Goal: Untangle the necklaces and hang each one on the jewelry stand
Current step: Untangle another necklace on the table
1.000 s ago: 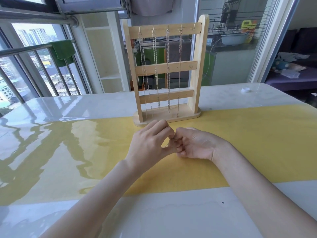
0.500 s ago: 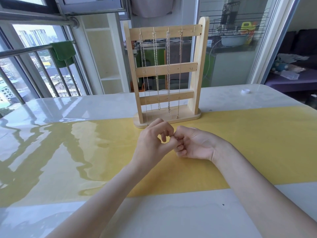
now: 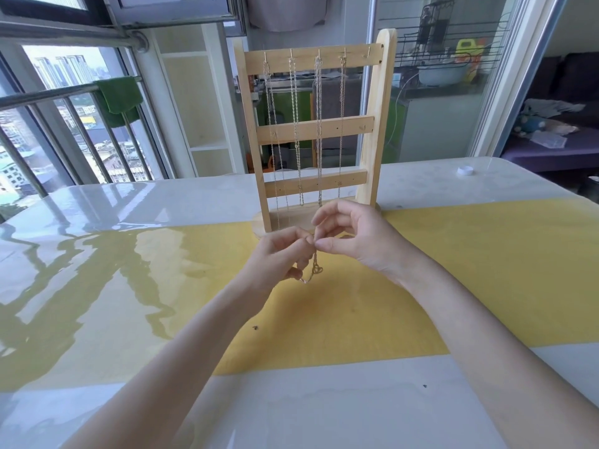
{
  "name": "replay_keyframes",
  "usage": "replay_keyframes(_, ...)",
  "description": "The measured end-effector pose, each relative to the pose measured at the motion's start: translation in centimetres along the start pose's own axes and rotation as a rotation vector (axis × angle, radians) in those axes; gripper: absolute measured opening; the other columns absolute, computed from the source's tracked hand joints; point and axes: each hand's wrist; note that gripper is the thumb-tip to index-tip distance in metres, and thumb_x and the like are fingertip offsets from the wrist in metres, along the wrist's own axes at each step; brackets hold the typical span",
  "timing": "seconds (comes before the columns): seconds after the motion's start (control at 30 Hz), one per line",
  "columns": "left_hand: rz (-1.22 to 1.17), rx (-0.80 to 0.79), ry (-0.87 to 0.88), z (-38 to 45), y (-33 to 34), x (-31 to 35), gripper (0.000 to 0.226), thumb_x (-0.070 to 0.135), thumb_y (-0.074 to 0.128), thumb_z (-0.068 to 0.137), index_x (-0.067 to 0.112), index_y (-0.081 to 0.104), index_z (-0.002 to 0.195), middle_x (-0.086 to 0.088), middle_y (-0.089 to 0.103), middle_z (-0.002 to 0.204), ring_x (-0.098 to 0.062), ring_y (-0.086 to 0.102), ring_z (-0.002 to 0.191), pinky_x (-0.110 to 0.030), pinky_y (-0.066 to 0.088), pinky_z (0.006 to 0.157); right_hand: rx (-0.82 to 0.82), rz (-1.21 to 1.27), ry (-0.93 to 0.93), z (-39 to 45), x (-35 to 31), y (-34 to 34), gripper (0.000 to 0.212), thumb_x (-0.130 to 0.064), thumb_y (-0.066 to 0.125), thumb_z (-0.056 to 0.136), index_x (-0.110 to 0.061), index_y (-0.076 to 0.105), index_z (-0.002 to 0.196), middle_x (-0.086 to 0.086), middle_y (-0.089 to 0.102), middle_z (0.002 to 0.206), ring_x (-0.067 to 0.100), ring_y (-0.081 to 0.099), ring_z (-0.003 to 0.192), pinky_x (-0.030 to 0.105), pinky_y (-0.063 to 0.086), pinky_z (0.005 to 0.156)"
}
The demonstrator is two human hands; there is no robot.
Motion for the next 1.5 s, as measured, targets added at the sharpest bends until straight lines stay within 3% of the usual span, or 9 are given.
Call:
replay_keyframes(0.17,-0.079,-0.025,-0.057,0.1,-0.2,0.2,0.03,0.01,0.055,0.086,0.024,0.061,0.06,0.007,0.045,0.055,-0.007,0.043,0.054,-0.019,0.042,0.056,-0.035,-0.109,-0.021,0.0,-0.2,0.0,0.032,0.0,0.071,0.08,-0.023,0.055,0.096,-0.008,0.065,0.072,0.005,0.058,0.071,0.02,0.05,0.076)
replay_keyframes(0.5,-0.093,0.017,-0.118,0.0,0.5,0.1,0.025,0.005,0.047,0.09,0.014,0.053,0.068,0.005,0.042,0.056,-0.008,0.04,0.055,-0.019,0.041,0.056,-0.01,-0.149,-0.05,0.1,0.4,0.7,0.034,0.006,0.064,0.079,-0.02,0.044,0.088,-0.004,0.06,0.074,0.012,0.05,0.067,0.025,0.046,0.067)
replay_keyframes(0.67,0.057,0.11,-0.004,0.0,0.6,-0.1,0.018,0.015,0.058,0.081,0.016,0.055,0.063,0.011,0.045,0.05,-0.006,0.04,0.05,-0.016,0.038,0.053,-0.016,-0.173,-0.037,0.1,0.6,0.6,0.034,0.003,0.067,0.08,-0.02,0.044,0.088,-0.006,0.06,0.073,0.013,0.048,0.065,0.022,0.044,0.063)
replay_keyframes(0.83,0.184,0.152,0.07,-0.1,0.8,0.1,0.023,0.006,0.057,0.085,0.015,0.053,0.064,0.016,0.045,0.044,-0.002,0.038,0.045,-0.012,0.031,0.047,-0.008,-0.203,-0.041,0.0,0.8,0.8,0.038,0.006,0.065,0.077,-0.024,0.043,0.086,-0.008,0.057,0.072,0.013,0.046,0.063,0.024,0.042,0.061)
replay_keyframes(1.03,-0.112,0.168,-0.014,-0.2,1.3,-0.3,0.007,0.016,0.054,0.072,0.012,0.052,0.066,0.006,0.045,0.053,-0.009,0.041,0.053,-0.018,0.038,0.053,0.054,-0.038,-0.025,-0.2,0.6,1.1,0.032,0.004,0.064,0.081,-0.019,0.044,0.088,-0.005,0.057,0.075,0.013,0.046,0.073,0.022,0.042,0.069)
replay_keyframes(1.2,-0.326,0.097,-0.149,0.0,1.1,0.1,0.031,0.006,0.047,0.088,0.017,0.057,0.061,0.003,0.047,0.062,-0.009,0.043,0.056,-0.018,0.039,0.054,0.071,0.057,-0.022,-0.1,0.4,1.3,0.03,0.005,0.062,0.084,-0.019,0.045,0.089,-0.004,0.058,0.073,0.013,0.049,0.071,0.023,0.044,0.071)
replay_keyframes(1.3,-0.386,0.089,-0.17,0.1,1.1,0.2,0.036,0.006,0.048,0.088,0.02,0.06,0.056,0.002,0.049,0.067,-0.009,0.044,0.058,-0.017,0.04,0.053,0.074,0.069,-0.025,0.0,0.4,1.4,0.029,0.005,0.061,0.084,-0.018,0.044,0.088,-0.003,0.058,0.072,0.013,0.051,0.069,0.023,0.044,0.071)
replay_keyframes(1.43,-0.396,0.11,-0.166,0.1,1.4,-0.2,0.025,0.007,0.047,0.088,0.016,0.054,0.066,0.0,0.049,0.073,-0.008,0.046,0.061,-0.019,0.04,0.06,0.104,0.015,-0.044,0.1,0.8,1.7,0.033,0.008,0.06,0.082,-0.019,0.042,0.087,-0.004,0.055,0.07,0.011,0.047,0.065,0.024,0.043,0.069)
replay_keyframes(1.5,-0.389,0.137,-0.153,0.2,1.7,-0.3,0.021,0.005,0.048,0.087,0.014,0.047,0.068,0.003,0.05,0.066,-0.007,0.047,0.057,-0.018,0.041,0.06,0.113,-0.067,-0.062,0.1,1.1,1.9,0.035,0.006,0.062,0.081,-0.022,0.041,0.086,-0.004,0.055,0.071,0.01,0.046,0.063,0.025,0.044,0.067)
Point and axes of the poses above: each hand's wrist, its own z-axis towards the middle knuckle, its own y-axis out of the palm, x = y × z
